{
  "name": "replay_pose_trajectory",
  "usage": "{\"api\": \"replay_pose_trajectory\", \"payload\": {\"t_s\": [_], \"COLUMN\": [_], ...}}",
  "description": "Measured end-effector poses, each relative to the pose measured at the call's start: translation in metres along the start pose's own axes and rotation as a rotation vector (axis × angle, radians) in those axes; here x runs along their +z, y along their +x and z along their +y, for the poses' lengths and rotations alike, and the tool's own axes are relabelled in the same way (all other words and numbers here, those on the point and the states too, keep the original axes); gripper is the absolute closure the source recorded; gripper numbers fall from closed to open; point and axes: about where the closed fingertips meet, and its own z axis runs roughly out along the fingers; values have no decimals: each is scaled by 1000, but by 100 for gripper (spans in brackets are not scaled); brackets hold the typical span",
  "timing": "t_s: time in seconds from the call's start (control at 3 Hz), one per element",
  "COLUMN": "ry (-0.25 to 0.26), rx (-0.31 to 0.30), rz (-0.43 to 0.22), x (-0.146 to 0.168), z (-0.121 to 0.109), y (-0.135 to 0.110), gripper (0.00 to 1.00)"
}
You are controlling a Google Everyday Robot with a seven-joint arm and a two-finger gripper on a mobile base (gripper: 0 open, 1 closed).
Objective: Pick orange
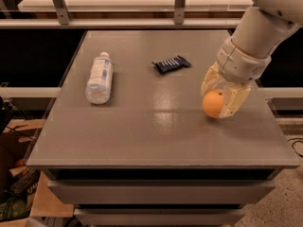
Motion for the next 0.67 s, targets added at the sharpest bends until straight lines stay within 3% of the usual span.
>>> {"api": "replay_pose_trajectory", "payload": {"t_s": [0.67], "ry": [36], "rx": [-25], "rz": [-7], "x": [-19], "z": [-6], "y": [-5], "gripper": [100]}}
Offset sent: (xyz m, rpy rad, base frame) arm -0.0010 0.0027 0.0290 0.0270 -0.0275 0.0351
